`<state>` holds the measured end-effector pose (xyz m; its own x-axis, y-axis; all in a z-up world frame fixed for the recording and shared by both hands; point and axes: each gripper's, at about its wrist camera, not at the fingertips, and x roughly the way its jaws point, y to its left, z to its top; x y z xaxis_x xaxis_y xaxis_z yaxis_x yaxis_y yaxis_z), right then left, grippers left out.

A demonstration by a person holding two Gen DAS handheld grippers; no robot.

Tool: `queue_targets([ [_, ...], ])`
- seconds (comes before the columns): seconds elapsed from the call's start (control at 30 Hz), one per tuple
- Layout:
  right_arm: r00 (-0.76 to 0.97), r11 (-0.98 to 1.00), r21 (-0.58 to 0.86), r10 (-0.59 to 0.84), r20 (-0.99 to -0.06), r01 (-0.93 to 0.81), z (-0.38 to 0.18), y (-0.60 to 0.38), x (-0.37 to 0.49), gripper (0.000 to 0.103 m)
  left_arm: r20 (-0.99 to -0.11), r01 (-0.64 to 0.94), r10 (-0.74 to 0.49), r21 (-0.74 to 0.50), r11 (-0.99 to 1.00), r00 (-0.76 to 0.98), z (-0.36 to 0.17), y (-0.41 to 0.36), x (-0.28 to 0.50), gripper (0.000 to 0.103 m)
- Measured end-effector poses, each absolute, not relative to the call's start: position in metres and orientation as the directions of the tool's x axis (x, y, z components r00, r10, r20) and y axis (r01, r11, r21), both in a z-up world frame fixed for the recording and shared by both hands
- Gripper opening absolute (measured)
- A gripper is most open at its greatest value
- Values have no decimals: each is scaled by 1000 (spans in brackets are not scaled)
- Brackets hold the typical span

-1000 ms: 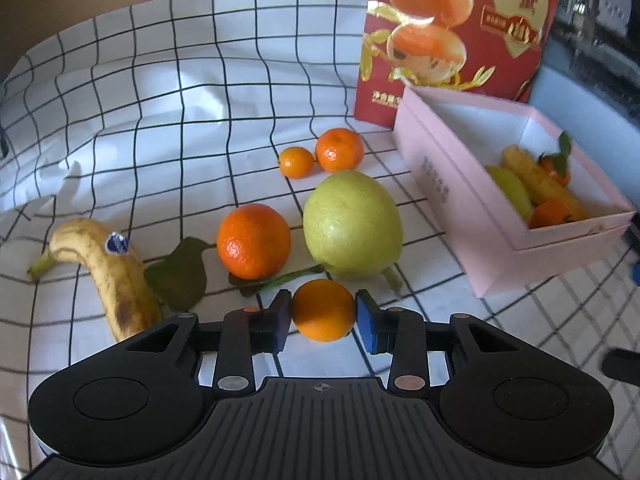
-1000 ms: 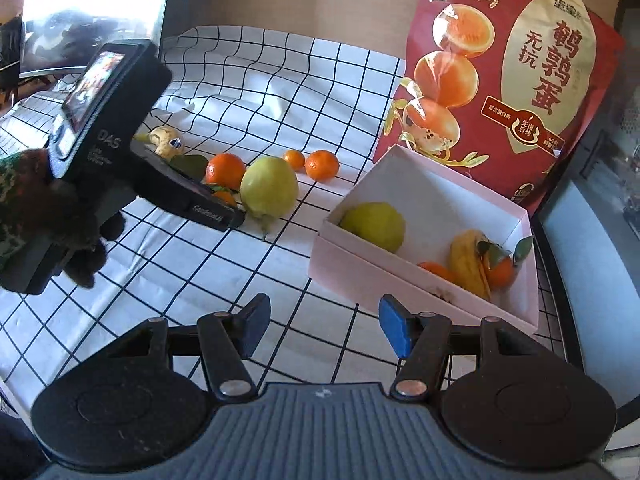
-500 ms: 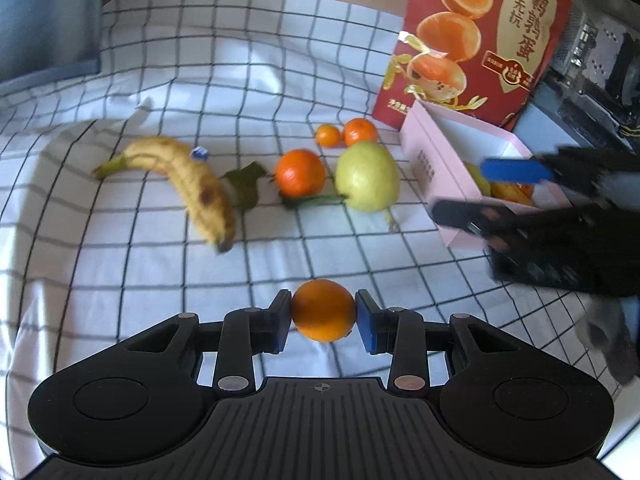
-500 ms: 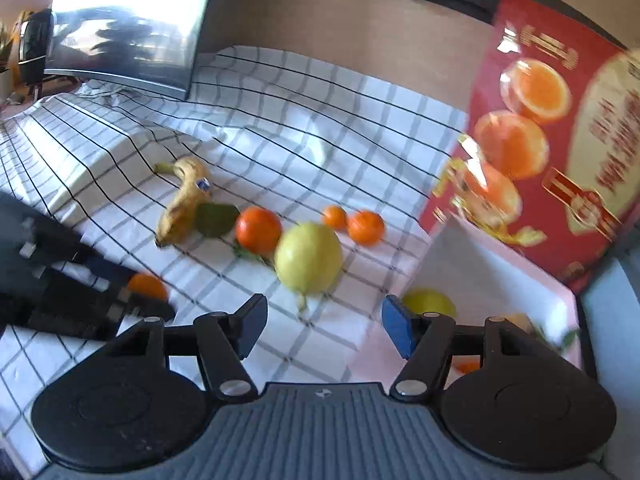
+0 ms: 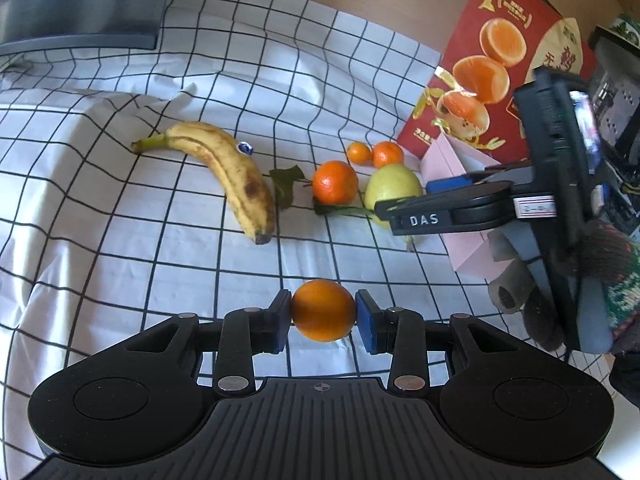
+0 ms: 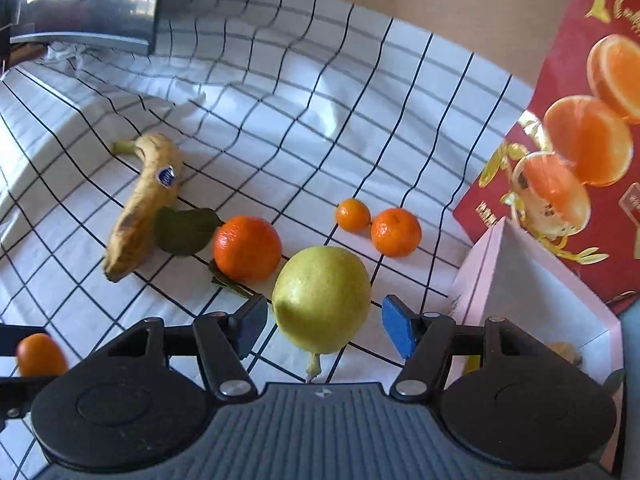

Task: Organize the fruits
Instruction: 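Grasp a second green pear with the right tool while the left tool holds the mandarin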

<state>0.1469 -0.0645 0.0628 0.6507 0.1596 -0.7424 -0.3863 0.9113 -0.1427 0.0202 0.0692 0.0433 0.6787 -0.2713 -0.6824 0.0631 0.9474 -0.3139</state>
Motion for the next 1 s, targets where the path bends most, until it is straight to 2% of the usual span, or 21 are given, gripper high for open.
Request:
queue_targets([
  [0.23, 590, 919, -116, 143, -795, -378, 47, -61, 165, 64, -684, 38, -272, -336, 941, 676, 40, 80, 19, 39],
  [0.37, 572, 925, -87, 154, -805, -371, 41, -62, 171, 60, -685, 42, -279, -341, 939, 673, 39, 82, 20, 39],
  [0.6, 519, 923, 28, 241, -820, -383, 47, -75, 166, 59, -693, 53, -295, -348, 936, 657, 35, 77, 21, 39],
  [0.83, 496, 871, 76, 346, -796, -486, 62, -83, 118, 57, -700, 74, -307, -343, 936, 645, 34, 65, 24, 39],
  [1.0, 485, 860, 96, 371, -792, -501, 61, -90, 102, 57, -703, 85, -315, -342, 936, 638, 34, 59, 24, 39],
])
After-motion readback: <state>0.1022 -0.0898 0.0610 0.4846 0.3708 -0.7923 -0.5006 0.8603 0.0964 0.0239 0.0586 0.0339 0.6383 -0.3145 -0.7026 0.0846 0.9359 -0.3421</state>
